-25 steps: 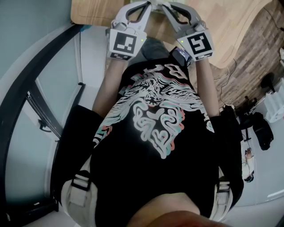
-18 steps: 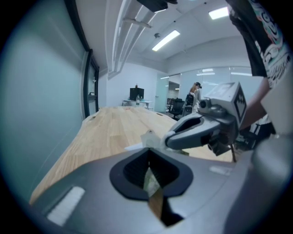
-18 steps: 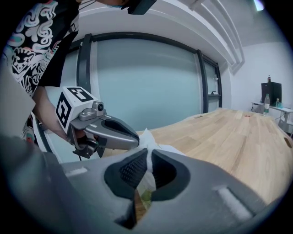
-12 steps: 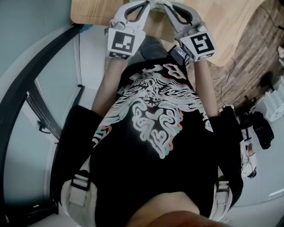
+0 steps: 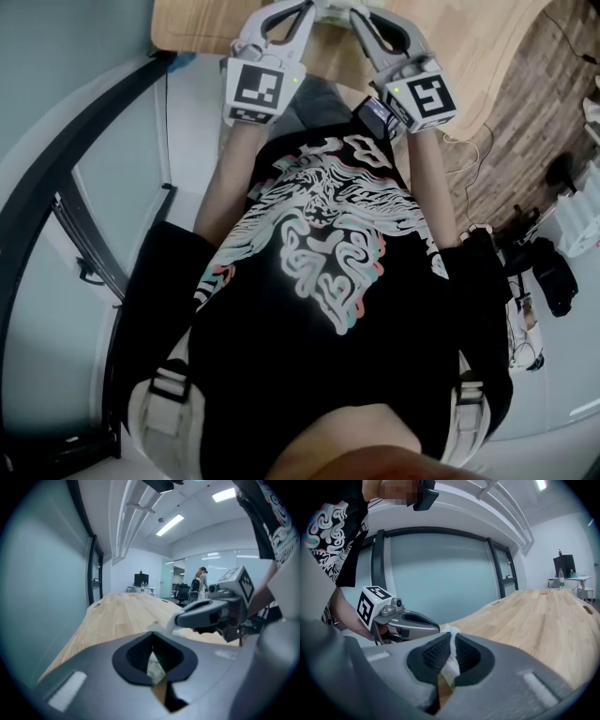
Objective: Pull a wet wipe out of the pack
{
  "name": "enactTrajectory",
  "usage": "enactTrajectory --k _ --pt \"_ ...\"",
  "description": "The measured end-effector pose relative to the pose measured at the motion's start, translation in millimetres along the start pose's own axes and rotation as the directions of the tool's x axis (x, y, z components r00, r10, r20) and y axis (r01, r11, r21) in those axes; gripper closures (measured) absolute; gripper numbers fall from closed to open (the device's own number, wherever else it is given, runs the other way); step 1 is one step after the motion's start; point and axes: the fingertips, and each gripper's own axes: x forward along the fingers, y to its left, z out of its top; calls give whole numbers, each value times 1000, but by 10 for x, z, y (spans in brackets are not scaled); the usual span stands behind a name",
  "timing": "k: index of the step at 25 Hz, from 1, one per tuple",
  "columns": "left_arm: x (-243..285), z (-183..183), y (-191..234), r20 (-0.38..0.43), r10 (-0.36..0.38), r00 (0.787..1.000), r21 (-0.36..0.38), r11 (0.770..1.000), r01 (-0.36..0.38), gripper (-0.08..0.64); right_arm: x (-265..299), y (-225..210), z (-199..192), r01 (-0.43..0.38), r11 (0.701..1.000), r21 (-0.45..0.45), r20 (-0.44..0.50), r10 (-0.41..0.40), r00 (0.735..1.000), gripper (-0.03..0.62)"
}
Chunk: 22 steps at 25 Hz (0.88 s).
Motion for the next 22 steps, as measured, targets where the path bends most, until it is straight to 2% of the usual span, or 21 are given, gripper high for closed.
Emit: enactTrajectory --k 8,13,22 --pt "-91 91 -42 35 -8 999 19 1000 7 568 -62 80 40 20 1000 -14 11 -20 1000 581" --pt "-174 120 -62 40 -7 999 34 999 6 568 -118 104 95 80 996 -31 25 -79 997 581" --pt "-278 175 -87 48 -8 999 57 998 5 568 -228 130 147 142 988 -62 37 -140 989 581"
